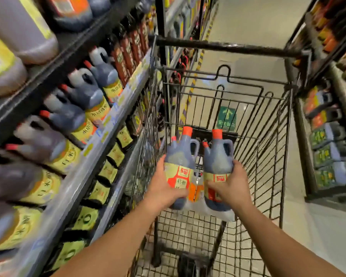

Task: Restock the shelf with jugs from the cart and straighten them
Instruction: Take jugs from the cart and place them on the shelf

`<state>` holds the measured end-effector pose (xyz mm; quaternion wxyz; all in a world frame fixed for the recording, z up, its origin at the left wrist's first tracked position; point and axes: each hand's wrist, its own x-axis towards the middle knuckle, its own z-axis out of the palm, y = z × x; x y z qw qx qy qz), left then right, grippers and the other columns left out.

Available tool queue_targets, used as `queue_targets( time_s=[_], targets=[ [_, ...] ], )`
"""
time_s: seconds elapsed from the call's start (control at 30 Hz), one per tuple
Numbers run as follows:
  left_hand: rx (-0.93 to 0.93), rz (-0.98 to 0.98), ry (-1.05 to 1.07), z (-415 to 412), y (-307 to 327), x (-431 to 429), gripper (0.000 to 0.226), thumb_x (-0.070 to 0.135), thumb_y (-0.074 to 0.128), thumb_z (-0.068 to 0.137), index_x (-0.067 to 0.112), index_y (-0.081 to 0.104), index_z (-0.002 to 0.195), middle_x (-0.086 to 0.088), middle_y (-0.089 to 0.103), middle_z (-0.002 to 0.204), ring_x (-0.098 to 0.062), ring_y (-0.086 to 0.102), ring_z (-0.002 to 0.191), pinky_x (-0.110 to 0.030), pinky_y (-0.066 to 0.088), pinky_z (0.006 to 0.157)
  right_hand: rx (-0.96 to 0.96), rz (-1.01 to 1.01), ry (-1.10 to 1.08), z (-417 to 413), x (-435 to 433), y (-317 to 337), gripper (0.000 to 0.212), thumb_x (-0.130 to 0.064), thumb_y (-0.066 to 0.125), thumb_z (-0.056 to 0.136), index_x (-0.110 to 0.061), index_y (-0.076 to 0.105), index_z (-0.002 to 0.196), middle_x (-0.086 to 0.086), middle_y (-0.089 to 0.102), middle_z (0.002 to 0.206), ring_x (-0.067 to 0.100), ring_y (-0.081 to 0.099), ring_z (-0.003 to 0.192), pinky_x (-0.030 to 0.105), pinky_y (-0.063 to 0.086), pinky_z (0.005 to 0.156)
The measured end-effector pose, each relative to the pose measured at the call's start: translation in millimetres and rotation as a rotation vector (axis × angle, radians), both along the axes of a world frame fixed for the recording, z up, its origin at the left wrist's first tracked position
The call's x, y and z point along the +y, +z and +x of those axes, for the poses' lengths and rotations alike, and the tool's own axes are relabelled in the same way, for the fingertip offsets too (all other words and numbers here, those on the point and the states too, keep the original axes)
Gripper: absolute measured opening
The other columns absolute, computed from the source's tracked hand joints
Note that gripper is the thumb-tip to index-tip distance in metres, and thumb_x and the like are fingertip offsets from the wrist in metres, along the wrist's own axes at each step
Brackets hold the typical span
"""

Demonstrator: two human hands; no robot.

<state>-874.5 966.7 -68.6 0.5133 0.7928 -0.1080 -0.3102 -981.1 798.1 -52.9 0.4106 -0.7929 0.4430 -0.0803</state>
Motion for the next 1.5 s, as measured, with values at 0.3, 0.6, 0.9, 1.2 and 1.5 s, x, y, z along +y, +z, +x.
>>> queue_targets(
  time_s=[0.3, 0.6, 0.9, 1.2, 1.5],
  targets=[
    [-0.244, -0.309, 0.159, -38.2, 135.8, 97.8, 0.108, 0.017, 0.087, 0.044, 0.036, 0.033, 0.135, 0.019, 0.064, 0.117, 0.012, 0.063, 0.091, -0.006, 0.046, 0.07, -0.35, -0.022, 0.174, -13.3, 95.5, 140.3, 0.085, -0.037, 0.087, 0.061, -0.017, 0.045, 0.132, 0.007, 0.057, 0.123, 0.025, 0.057, 0.113, 0.045, 0.049, 0.094],
    [-0.463, -0.465, 0.356, -82.5, 239.9, 212.1, 0.112, 0.014, 0.089, 0.043, 0.032, 0.034, 0.139, 0.015, 0.063, 0.127, -0.005, 0.065, 0.108, -0.021, 0.052, 0.084, -0.604, -0.046, 0.391, -24.1, 195.8, 247.9, 0.083, -0.029, 0.088, 0.047, -0.016, 0.053, 0.121, -0.002, 0.058, 0.107, -0.005, 0.055, 0.098, 0.019, 0.045, 0.086],
    [-0.638, -0.46, 0.654, -99.5, 290.6, 318.3, 0.112, 0.019, 0.089, 0.045, 0.048, 0.035, 0.138, 0.021, 0.065, 0.122, -0.007, 0.067, 0.106, -0.029, 0.057, 0.079, -0.809, 0.046, 0.728, -10.0, 295.2, 309.8, 0.072, -0.014, 0.089, 0.055, -0.048, 0.052, 0.107, -0.015, 0.066, 0.104, 0.003, 0.066, 0.093, 0.02, 0.051, 0.073],
    [-0.581, -0.228, 1.061, -97.0, 285.3, 399.2, 0.089, 0.032, 0.092, 0.032, 0.029, 0.052, 0.111, 0.0, 0.072, 0.098, -0.008, 0.071, 0.082, -0.032, 0.059, 0.072, -0.856, 0.204, 0.983, 38.5, 375.0, 318.2, 0.069, -0.002, 0.089, 0.057, -0.028, 0.053, 0.109, -0.015, 0.065, 0.108, -0.003, 0.064, 0.094, 0.014, 0.048, 0.079],
    [-0.655, -0.101, 1.237, -79.1, 258.6, 432.1, 0.129, 0.043, 0.094, 0.033, 0.065, 0.019, 0.135, 0.012, 0.068, 0.115, -0.003, 0.068, 0.1, -0.025, 0.053, 0.087, -0.719, 0.223, 1.18, 88.5, 411.9, 295.1, 0.088, -0.006, 0.085, 0.061, -0.017, 0.039, 0.135, -0.006, 0.058, 0.107, 0.005, 0.06, 0.088, 0.006, 0.04, 0.067]
  ],
)
